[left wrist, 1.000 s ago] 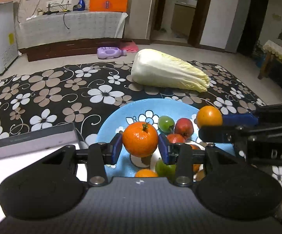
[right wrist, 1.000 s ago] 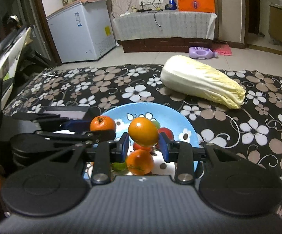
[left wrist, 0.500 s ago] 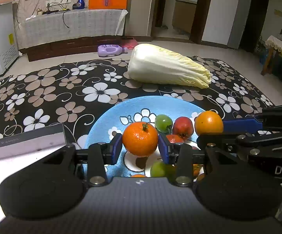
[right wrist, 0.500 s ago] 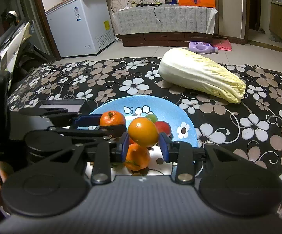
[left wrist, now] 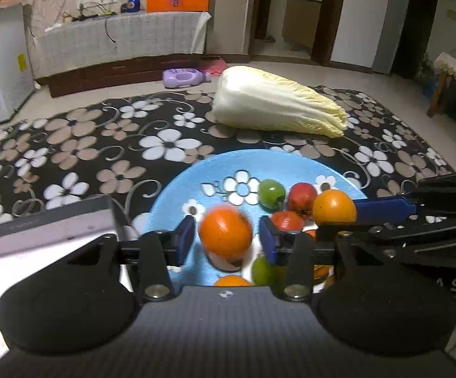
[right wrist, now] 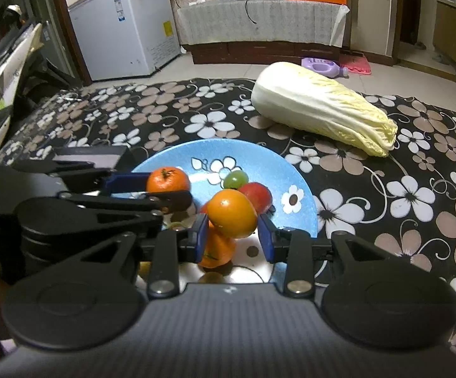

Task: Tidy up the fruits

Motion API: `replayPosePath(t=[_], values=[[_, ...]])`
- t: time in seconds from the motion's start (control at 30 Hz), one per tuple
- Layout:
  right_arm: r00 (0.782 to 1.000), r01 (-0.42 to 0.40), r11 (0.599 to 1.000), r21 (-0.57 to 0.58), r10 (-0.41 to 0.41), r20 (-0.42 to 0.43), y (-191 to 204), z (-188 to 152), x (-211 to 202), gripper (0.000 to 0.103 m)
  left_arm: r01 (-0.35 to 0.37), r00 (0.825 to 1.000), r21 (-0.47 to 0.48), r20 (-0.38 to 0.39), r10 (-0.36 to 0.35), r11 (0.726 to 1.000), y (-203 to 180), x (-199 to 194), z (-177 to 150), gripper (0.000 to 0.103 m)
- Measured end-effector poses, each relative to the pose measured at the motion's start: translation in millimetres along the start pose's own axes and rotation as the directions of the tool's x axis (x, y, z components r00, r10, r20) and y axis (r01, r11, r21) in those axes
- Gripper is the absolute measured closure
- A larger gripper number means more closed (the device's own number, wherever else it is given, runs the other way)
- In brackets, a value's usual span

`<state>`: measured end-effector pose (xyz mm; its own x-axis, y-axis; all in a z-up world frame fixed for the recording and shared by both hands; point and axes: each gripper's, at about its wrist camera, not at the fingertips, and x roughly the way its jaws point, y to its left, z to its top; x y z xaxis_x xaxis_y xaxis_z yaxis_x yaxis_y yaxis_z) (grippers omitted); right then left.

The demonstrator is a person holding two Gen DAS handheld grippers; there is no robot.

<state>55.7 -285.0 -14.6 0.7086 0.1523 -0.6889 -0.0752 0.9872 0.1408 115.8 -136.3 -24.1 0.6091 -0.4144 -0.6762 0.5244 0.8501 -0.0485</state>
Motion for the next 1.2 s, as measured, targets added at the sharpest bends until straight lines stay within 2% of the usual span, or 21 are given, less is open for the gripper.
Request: replayPosePath(t=[0.07,0.1,0.17,0.3,0.37,0.47,0.53,0.6,0.67,0.73,0.9,0.97,1.13,1.2], values=[[1.000,-0.007,1.000,0.004,0.007,0.009,-0.7,-0.2,-2.0,0.065,-0.067,0.998,0.034,0.019,0.067,0.997,-2.1,-5.5,-0.8,0.022],[1.000,-0.014,1.000,0.006,0.014,0.023,-0.8,-0.5,-4.9,0.064,-0.099,0.995,0.049,0.030,0.098,0.994,-3.0,-8.8,-1.6,0.018],[0.998,-0.037,0.999,0.004,0.037,0.046,-1.2,-1.7,-9.1,0.059,-0.124,0.992,0.046,0.039,0.122,0.991,-2.7,-16.4,-2.0,0.015],[0.998,-0.009,0.999,0.036,0.007,0.061,-4.3,-7.2,-20.6,0.059,-0.157,0.985,0.015,0.072,0.155,0.988,-4.0,-43.1,-6.6,0.004],[0.997,-0.012,0.998,0.058,0.007,0.078,-5.2,-9.4,-33.8,0.059,-0.227,0.969,0.032,0.112,0.222,0.973,-10.6,-58.4,-9.6,0.002],[0.995,-0.002,0.998,0.065,-0.005,0.101,-2.1,-21.2,-60.8,0.059,-0.344,0.927,0.092,0.193,0.323,0.934,-28.4,-79.7,-16.6,0.001],[0.996,-0.004,0.996,0.085,-0.004,0.091,-1.2,-34.3,-76.9,0.059,-0.388,0.904,0.119,0.243,0.352,0.914,-42.6,-95.0,-22.5,0.000],[0.997,0.002,0.994,0.107,-0.011,0.078,-1.3,-44.9,-87.5,0.059,-0.369,0.896,0.091,0.298,0.328,0.925,-52.3,-117.4,-28.4,0.000],[0.997,0.011,0.992,0.126,-0.020,0.074,-0.2,-52.2,-95.7,0.059,-0.300,0.902,0.025,0.334,0.275,0.954,-56.3,-143.1,-33.2,0.000],[0.998,0.008,0.990,0.138,-0.018,0.068,1.3,-58.5,-102.6,0.059,-0.254,0.902,-0.038,0.352,0.250,0.967,-58.1,-161.7,-37.4,0.000],[1.000,0.000,0.993,0.122,-0.003,0.028,9.6,-69.6,-105.3,0.059,-0.270,0.871,-0.168,0.378,0.315,0.948,-70.2,-191.5,-49.4,0.000],[1.000,-0.005,0.994,0.109,0.003,0.019,11.9,-70.4,-103.4,0.059,-0.225,0.883,-0.224,0.365,0.295,0.948,-69.9,-195.6,-54.3,0.000],[1.000,-0.001,0.993,0.122,0.003,-0.013,9.5,-70.8,-94.3,0.059,-0.141,0.937,-0.219,0.285,0.201,0.965,-69.4,-184.8,-51.2,0.000],[0.999,0.001,0.994,0.111,0.003,-0.037,10.6,-71.7,-88.9,0.059,-0.124,0.946,-0.237,0.265,0.187,0.964,-68.4,-178.4,-50.9,0.000]])
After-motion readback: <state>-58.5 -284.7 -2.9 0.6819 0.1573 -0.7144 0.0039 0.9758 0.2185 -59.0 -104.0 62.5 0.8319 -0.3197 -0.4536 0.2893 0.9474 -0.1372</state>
